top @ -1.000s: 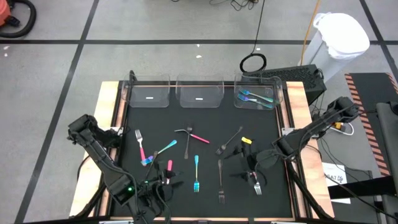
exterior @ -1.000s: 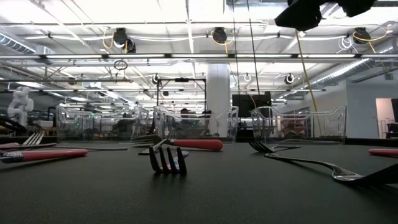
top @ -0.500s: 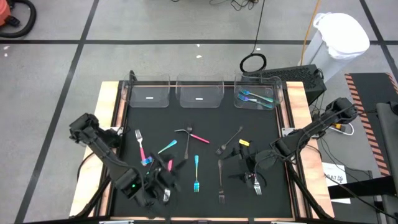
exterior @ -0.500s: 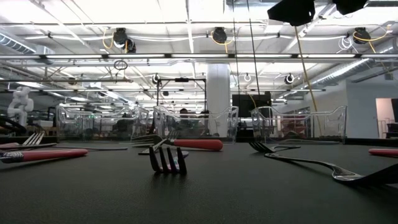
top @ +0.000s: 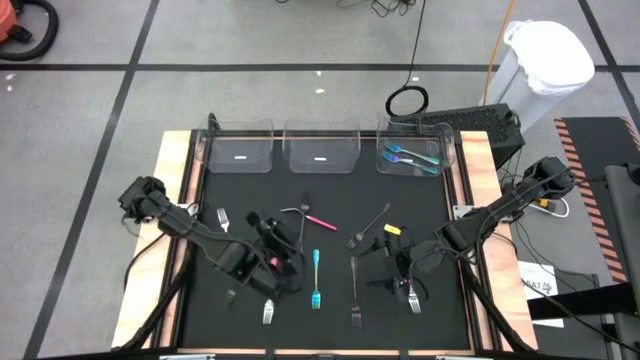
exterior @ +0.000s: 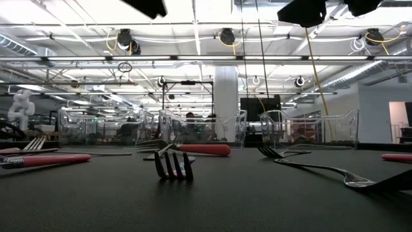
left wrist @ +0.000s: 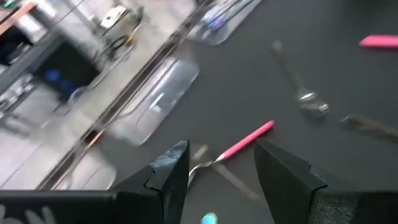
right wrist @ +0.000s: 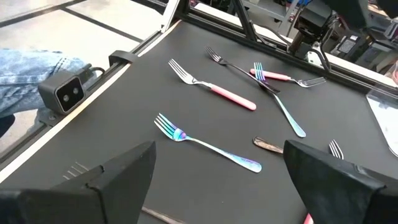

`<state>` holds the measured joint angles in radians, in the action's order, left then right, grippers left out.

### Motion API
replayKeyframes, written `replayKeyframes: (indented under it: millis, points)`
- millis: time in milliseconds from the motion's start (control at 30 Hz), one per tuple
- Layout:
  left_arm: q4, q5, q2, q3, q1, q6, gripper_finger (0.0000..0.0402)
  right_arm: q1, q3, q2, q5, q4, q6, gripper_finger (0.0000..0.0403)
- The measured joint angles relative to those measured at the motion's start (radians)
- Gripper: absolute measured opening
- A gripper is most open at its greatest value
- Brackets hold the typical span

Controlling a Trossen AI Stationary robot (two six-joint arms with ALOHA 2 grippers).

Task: Sort silverware by color (type)
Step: Put the blue fork into the right transparent bin

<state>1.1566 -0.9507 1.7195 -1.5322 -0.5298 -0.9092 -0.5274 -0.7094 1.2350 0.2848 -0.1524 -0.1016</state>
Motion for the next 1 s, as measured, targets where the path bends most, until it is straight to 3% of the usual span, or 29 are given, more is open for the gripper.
replayKeyframes:
  millis: [200,467,633,833,1000]
  points:
    - [0.145,0.004,0.000,0.000,-0.030,-0.156,0.0182,0.000,0.000,0.000,0.000,0.008,0.006,0.0348]
    - [0.159,0.052,0.000,0.000,-0.072,-0.158,0.0182,0.000,0.000,0.000,0.000,0.007,0.010,0.0348]
    - [0.168,0.052,0.000,0.000,-0.082,-0.063,0.0182,0.000,0.000,0.000,0.000,0.007,0.009,0.0348]
    - [0.234,0.156,-0.019,0.000,-0.059,-0.022,0.0182,0.005,0.000,0.000,0.001,0.007,-0.018,0.0348]
    - [0.229,0.174,-0.019,0.000,-0.059,0.054,0.0182,0.011,0.000,0.000,0.001,0.007,-0.018,0.0348]
